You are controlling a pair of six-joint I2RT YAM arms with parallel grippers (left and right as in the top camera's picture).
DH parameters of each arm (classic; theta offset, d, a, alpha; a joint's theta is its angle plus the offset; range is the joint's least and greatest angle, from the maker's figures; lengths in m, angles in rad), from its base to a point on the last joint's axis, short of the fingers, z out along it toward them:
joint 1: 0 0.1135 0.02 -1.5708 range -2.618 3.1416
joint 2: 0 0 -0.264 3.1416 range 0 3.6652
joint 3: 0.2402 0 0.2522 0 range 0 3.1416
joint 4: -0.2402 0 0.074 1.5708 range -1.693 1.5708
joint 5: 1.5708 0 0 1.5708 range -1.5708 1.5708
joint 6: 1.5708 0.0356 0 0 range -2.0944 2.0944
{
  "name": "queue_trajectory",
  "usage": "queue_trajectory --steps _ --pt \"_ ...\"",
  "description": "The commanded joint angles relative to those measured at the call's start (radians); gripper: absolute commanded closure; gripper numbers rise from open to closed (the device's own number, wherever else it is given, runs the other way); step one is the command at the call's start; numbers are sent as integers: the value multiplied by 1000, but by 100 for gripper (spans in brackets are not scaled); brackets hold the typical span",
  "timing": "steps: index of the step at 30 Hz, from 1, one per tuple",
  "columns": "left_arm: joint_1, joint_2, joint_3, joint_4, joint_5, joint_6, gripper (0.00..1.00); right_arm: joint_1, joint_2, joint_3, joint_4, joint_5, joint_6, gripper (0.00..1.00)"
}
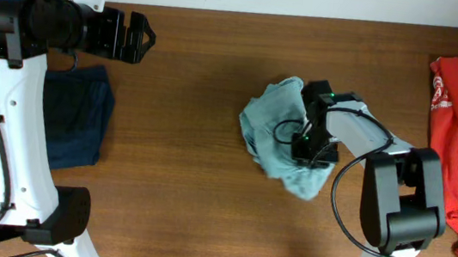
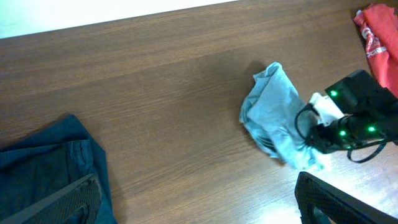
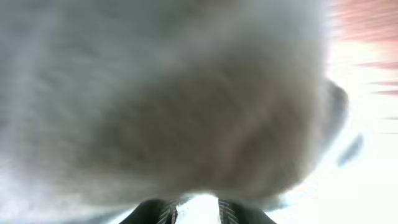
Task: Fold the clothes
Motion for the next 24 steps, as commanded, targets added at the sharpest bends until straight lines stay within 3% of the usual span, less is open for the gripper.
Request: queue_trajectory --steps 1,7,12,15,18,21,24 --pt "2 -22 2 1 11 -6 1 -43 13 -21 43 526 18 71" --pt "2 -22 2 4 11 -6 1 -75 13 21 156 583 1 71" --pt "1 -20 -4 5 22 -6 1 -76 -6 141 61 529 11 75" --pt "1 -11 -21 15 71 -10 1 -84 -40 237 -35 371 29 75" --pt "-2 9 -66 43 137 -23 1 -93 -72 307 -89 126 29 67" --pt "-23 45 -137 92 163 -61 1 -97 -83 335 -99 -103 28 66" --pt "-66 101 -225 163 197 -79 1 -96 -78 323 -94 -210 38 75"
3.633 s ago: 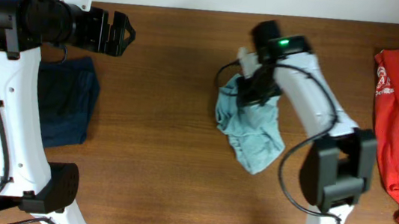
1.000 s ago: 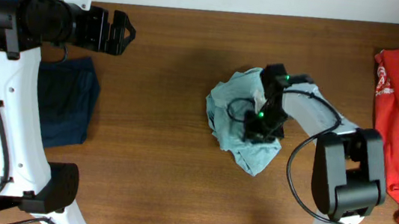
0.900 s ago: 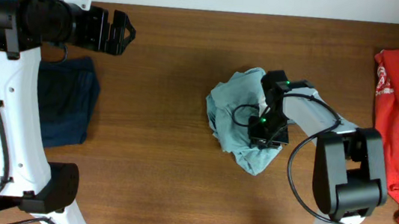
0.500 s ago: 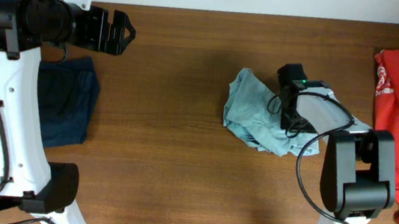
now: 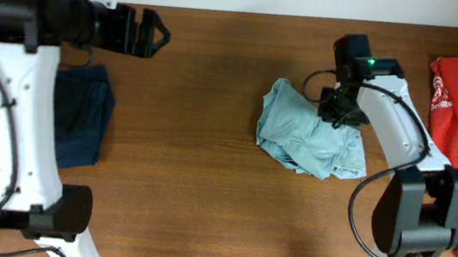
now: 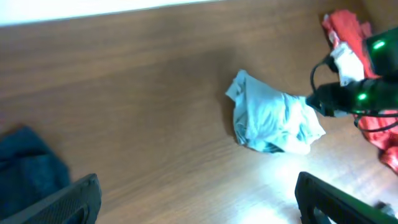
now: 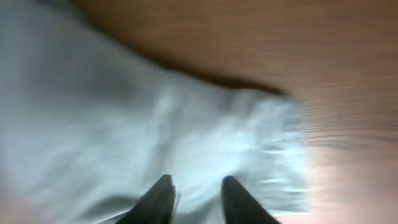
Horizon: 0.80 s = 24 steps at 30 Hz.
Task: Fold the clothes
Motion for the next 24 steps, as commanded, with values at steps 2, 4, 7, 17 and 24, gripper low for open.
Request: queue_trajectory --steps 2,4,7,17,24 --pt "-78 122 -142 90 107 -39 1 -8 -8 -16 5 -252 51 79" --pt "-113 169 -196 135 125 -38 1 -11 8 -35 14 -253 57 80" --pt "-170 254 -255 189 126 -41 1 -27 39 -66 18 -252 98 92" --pt "-322 526 -268 291 146 -64 1 -59 77 -203 110 -263 150 96" --pt "-394 644 -268 391 261 -131 1 -59 77 -246 141 -263 149 96"
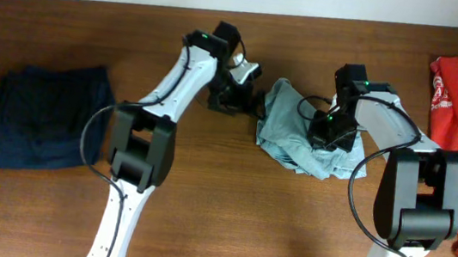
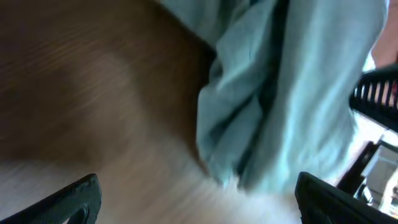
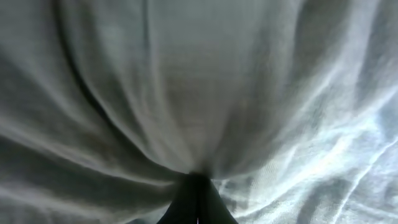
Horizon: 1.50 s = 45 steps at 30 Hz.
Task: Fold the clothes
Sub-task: 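Carry the folded shirt left and place it on the navy garment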
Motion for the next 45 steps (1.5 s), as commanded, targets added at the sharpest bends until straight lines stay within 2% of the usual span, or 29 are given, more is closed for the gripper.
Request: queue_trajectory --steps 1,7,15,16,18,19,22,23,27,30,33,38,45 --pt "-39 64 0 50 113 -64 1 -1 2 -14 4 -5 13 96" --pt "-104 118 0 177 152 -192 1 -1 2 -14 5 -5 12 96" --pt "-178 120 0 302 153 -256 1 -1 2 -14 5 -5 12 96" --pt "-187 120 0 309 152 -256 7 -1 2 -14 4 -6 12 96" --pt "-198 120 0 312 142 -255 30 -1 2 -14 2 -5 11 96" --pt "-202 120 0 311 135 -255 50 -1 2 -14 0 -5 10 96" --pt "-203 120 1 304 123 -255 97 -1 0 -14 -21 -6 2 96" --pt "-200 120 1 300 124 -255 99 -2 -2 -14 -28 -6 -14 96" --pt "-168 119 2 252 111 -244 100 -14 -50 -14 -64 -6 -81 96" --pt "-123 115 25 136 24 -240 99 -38 -136 -14 -82 -6 -90 96" --pt "-72 84 61 -8 -51 -175 99 -72 -250 -14 -85 -6 -94 96" --pt "-15 -48 71 -149 -231 -152 99 -108 -398 -14 -54 -5 -94 91" --pt "74 -301 70 -290 -402 -181 99 -111 -438 -14 -48 2 -94 90"
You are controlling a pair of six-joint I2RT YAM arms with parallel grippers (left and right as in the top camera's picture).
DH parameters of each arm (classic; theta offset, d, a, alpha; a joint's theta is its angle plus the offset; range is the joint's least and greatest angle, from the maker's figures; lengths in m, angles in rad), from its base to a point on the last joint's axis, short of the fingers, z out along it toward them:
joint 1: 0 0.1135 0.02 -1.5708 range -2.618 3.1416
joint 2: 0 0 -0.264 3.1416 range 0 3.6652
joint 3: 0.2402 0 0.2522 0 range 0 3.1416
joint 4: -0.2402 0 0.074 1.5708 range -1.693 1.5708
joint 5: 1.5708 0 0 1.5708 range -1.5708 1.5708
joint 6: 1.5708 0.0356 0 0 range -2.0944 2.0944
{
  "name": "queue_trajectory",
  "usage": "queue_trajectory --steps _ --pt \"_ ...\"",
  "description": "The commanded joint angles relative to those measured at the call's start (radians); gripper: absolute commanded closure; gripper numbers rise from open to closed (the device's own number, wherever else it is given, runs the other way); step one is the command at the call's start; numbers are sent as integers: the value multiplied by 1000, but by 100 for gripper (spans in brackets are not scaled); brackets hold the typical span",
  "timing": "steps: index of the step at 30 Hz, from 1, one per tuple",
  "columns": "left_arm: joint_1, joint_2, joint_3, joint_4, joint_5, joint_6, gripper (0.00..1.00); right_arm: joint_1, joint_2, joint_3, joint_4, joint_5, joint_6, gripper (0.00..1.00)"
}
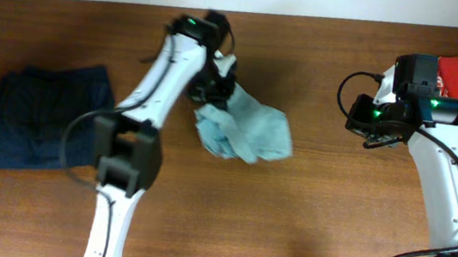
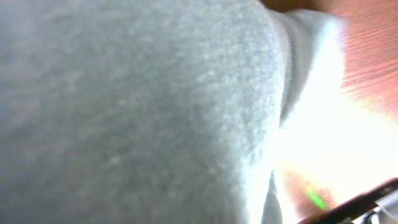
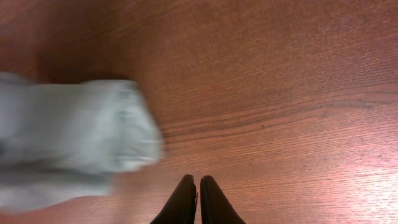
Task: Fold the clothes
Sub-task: 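Carry the folded shirt left and place it on the navy garment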
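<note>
A crumpled light blue garment (image 1: 246, 132) lies on the wooden table left of centre. In the overhead view my left gripper (image 1: 217, 80) is at its upper left corner and seems shut on that bunched corner. Grey-blue cloth (image 2: 155, 93) fills the left wrist view and hides the fingers. My right gripper (image 1: 372, 136) hangs well to the right of the garment. Its fingers (image 3: 198, 180) are shut together with nothing between them, over bare wood, and the garment's edge (image 3: 68, 124) shows at the left of that view.
A dark blue garment (image 1: 40, 120) lies flat at the table's left end. A red garment is heaped at the right edge, just behind the right arm. The table's far edge (image 1: 311, 17) meets a white wall.
The light blue garment has shifted left, with my left gripper now on its upper left corner. My right gripper has let go of it and now sits to the right, shut on nothing.
At first my right gripper was in the crumpled garment at centre while the left arm stood far left. Then the garment lay right of centre, the right gripper at its top edge. Later both grippers were at it. Now only the left one is.
</note>
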Motion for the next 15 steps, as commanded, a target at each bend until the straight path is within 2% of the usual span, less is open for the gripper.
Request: queue_trajectory --steps 1,7,10,15 --pt "58 -233 18 -83 -188 -18 99 -1 2 3 1 2 -10 90" --pt "179 -417 18 -217 -290 -17 99 -1 2 3 7 2 -10 90" --pt "261 -441 18 -231 -291 -16 99 -1 2 3 9 2 -10 90" --pt "432 -441 -18 -233 -177 -16 99 -1 2 3 3 2 -10 90"
